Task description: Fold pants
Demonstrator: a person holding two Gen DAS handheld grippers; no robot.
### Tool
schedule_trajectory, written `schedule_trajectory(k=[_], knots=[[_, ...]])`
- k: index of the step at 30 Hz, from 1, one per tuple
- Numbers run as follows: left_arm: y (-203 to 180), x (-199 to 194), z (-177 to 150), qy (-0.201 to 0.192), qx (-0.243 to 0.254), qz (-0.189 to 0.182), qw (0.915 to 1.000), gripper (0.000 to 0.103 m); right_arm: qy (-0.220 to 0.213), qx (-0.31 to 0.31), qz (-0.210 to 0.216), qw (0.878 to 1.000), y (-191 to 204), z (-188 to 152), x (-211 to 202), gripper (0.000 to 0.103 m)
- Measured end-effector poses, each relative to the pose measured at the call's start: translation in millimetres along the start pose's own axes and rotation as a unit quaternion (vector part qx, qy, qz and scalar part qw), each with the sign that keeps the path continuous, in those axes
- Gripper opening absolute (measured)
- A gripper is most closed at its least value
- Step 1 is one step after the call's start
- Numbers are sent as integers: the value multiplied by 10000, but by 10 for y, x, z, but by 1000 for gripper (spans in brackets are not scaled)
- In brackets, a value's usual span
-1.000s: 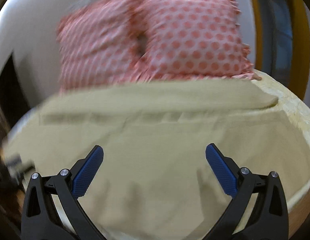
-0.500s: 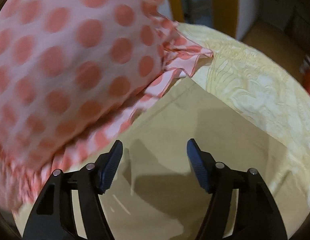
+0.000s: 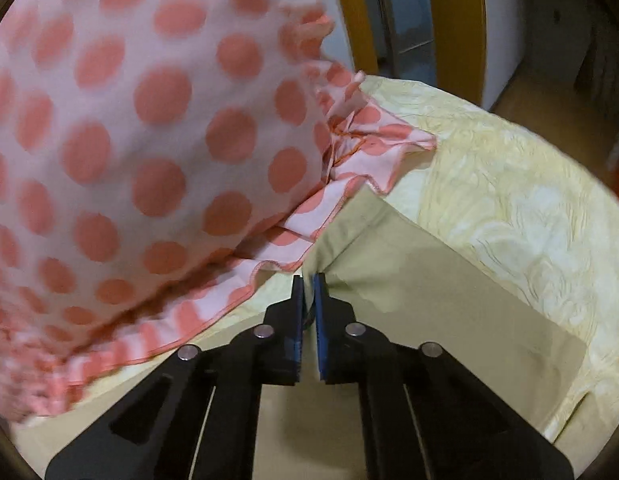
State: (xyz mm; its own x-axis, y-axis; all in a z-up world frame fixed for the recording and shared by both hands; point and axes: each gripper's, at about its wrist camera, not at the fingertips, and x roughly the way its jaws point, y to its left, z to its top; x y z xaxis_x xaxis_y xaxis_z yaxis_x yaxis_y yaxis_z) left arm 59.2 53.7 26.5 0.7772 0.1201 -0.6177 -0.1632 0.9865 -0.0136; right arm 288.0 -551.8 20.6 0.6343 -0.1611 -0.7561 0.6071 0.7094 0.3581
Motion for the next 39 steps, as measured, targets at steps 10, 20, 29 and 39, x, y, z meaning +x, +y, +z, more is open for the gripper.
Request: schedule_trajectory(k=[10,20,29,39], knots=[[100,-187,95,-375,-178,-53,9991,101,-234,707,1716,9823,-927,-1133,-1817,5],[113,-273,326,-634,-397,-228,9969,101,617,1490,1798,9704,-1186,-1557,-1879,44],[400,-41,831,-408,-839,-1073,9898,101,303,1679,2592,9506,-1241,-1325,-1661,3],[620,1341,1580,1019,-1999,-1322,9655,88,-108,1547,2939,9432,-1443,-1394,-1973,3]])
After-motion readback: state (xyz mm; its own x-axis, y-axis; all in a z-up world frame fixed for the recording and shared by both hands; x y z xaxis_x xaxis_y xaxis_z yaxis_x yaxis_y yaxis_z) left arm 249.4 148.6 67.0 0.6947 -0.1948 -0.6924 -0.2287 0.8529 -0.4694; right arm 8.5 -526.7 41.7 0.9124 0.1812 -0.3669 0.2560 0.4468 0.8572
